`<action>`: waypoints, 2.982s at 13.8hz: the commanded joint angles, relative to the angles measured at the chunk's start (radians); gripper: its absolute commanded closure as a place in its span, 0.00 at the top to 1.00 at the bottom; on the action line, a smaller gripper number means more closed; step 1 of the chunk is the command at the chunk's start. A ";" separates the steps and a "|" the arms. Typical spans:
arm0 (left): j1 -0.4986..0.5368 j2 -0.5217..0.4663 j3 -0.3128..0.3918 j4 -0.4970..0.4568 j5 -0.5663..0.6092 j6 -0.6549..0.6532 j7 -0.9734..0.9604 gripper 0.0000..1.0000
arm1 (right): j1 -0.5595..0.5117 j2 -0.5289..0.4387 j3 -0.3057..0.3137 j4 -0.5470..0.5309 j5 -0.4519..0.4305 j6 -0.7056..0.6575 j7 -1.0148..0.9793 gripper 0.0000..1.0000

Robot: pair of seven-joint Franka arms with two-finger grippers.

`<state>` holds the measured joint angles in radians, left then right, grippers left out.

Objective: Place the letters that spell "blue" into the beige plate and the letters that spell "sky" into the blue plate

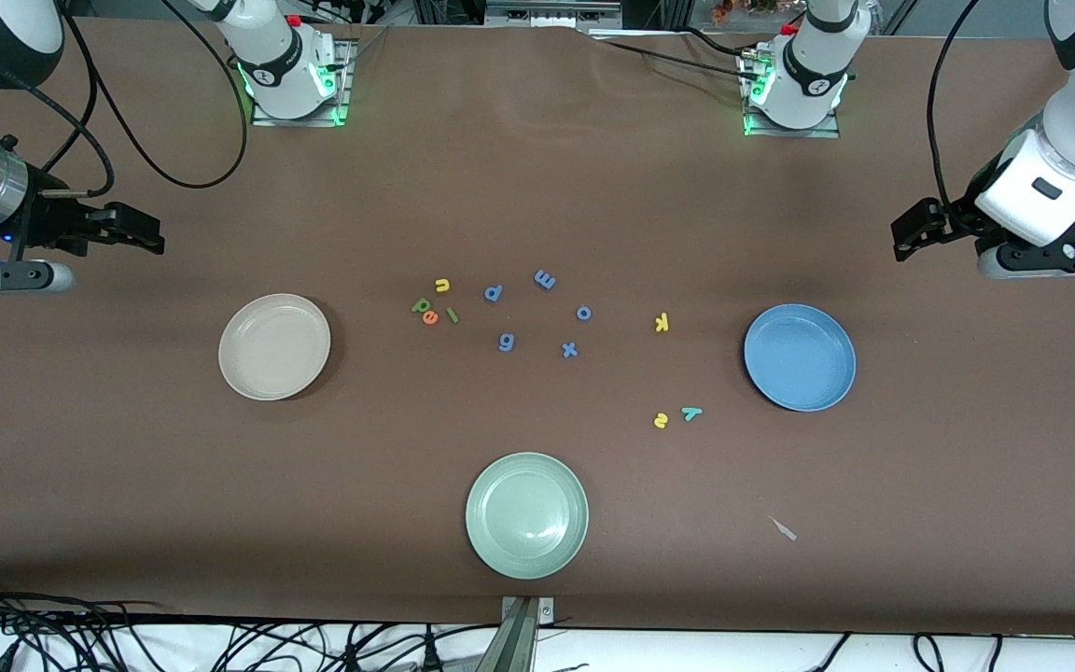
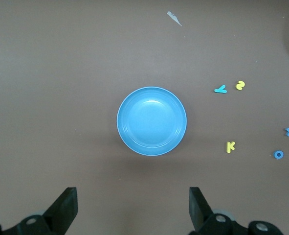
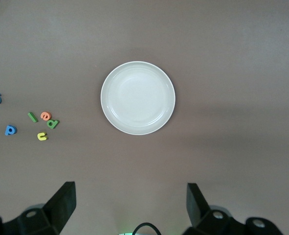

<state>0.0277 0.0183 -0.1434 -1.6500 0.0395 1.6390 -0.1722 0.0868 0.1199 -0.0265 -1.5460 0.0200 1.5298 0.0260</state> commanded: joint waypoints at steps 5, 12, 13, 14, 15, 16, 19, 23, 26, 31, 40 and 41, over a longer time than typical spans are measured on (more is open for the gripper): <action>0.006 0.008 -0.004 0.029 -0.007 -0.024 0.016 1.00 | 0.002 -0.016 0.010 -0.016 -0.006 -0.003 -0.001 1.00; 0.006 0.008 -0.002 0.029 -0.007 -0.024 0.016 1.00 | 0.002 -0.016 0.011 -0.020 -0.006 0.000 0.000 1.00; 0.006 0.008 -0.002 0.029 -0.007 -0.024 0.016 1.00 | 0.002 -0.016 0.013 -0.022 -0.006 0.001 0.003 1.00; 0.006 0.008 -0.002 0.029 -0.007 -0.024 0.016 1.00 | 0.002 -0.016 0.013 -0.022 -0.006 0.001 0.003 1.00; 0.006 0.008 -0.004 0.029 -0.007 -0.024 0.016 1.00 | 0.002 -0.016 0.014 -0.026 -0.006 0.003 0.003 1.00; 0.006 0.008 -0.002 0.029 -0.007 -0.024 0.016 1.00 | 0.002 -0.017 0.014 -0.028 -0.006 0.004 0.003 1.00; 0.006 0.008 -0.002 0.029 -0.007 -0.024 0.016 1.00 | 0.002 -0.019 0.014 -0.029 -0.005 0.003 0.003 1.00; 0.006 0.008 -0.004 0.029 -0.007 -0.024 0.016 1.00 | 0.005 -0.019 0.029 -0.078 0.005 0.053 0.012 1.00; 0.006 0.009 -0.002 0.029 -0.007 -0.024 0.016 1.00 | 0.005 -0.023 0.066 -0.149 0.011 0.130 0.072 1.00; 0.003 0.011 -0.005 0.027 -0.007 -0.024 0.014 1.00 | 0.005 -0.043 0.219 -0.380 0.012 0.392 0.271 1.00; -0.012 0.187 -0.047 0.044 -0.023 -0.015 0.201 1.00 | 0.057 0.090 0.459 -0.623 0.041 0.887 0.583 1.00; -0.029 0.246 -0.054 0.082 -0.021 -0.011 0.218 1.00 | 0.082 0.115 0.459 -0.631 0.041 0.926 0.609 1.00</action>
<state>0.0168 0.1726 -0.1875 -1.6470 0.0390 1.6368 -0.0191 0.1392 0.1936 0.4315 -2.1701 0.0504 2.3917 0.5980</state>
